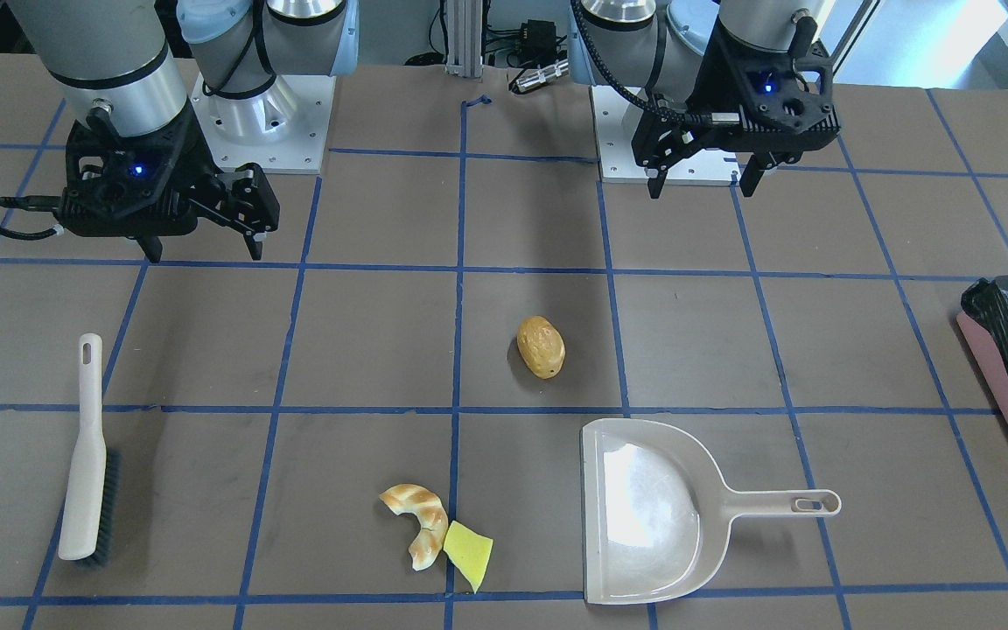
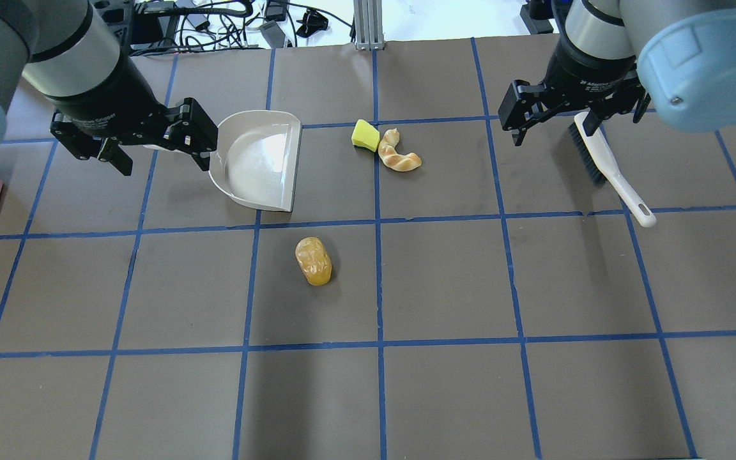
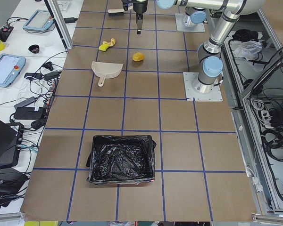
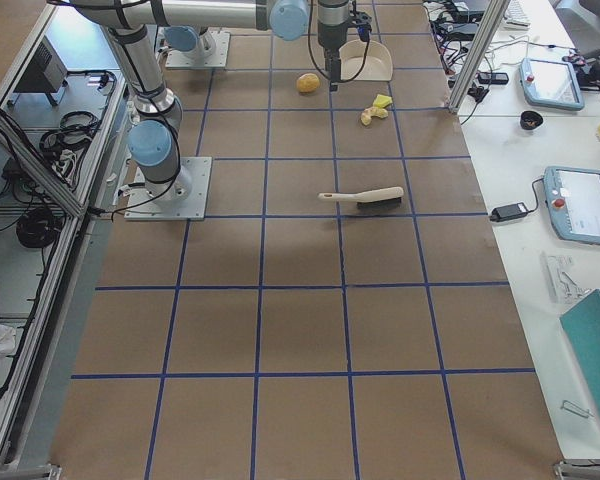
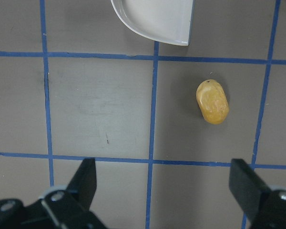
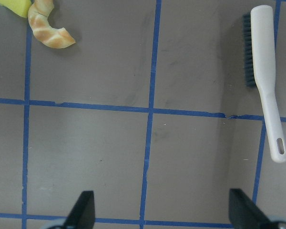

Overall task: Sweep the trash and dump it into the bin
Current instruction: 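Move the left gripper to the dustpan handle while the right approaches the brush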

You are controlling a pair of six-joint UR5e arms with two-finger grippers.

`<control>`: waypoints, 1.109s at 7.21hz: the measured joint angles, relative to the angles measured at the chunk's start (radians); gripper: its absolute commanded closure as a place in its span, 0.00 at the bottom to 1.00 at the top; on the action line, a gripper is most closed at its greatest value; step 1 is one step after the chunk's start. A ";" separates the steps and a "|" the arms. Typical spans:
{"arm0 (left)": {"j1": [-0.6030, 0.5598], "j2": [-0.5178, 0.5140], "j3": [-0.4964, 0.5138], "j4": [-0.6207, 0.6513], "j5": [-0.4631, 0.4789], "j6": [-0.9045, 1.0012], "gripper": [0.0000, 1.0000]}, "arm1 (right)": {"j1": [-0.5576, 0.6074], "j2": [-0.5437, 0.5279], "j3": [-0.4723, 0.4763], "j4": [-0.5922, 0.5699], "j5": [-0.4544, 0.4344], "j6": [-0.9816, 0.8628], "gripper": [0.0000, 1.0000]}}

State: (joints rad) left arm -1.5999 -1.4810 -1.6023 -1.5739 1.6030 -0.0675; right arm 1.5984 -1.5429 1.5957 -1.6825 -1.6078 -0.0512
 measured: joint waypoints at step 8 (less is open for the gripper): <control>0.023 -0.025 -0.003 0.025 -0.007 -0.214 0.00 | 0.000 0.001 0.003 0.008 0.010 0.004 0.00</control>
State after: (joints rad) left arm -1.5769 -1.5055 -1.6057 -1.5493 1.5958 -0.2814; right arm 1.5989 -1.5423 1.5986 -1.6745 -1.5974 -0.0472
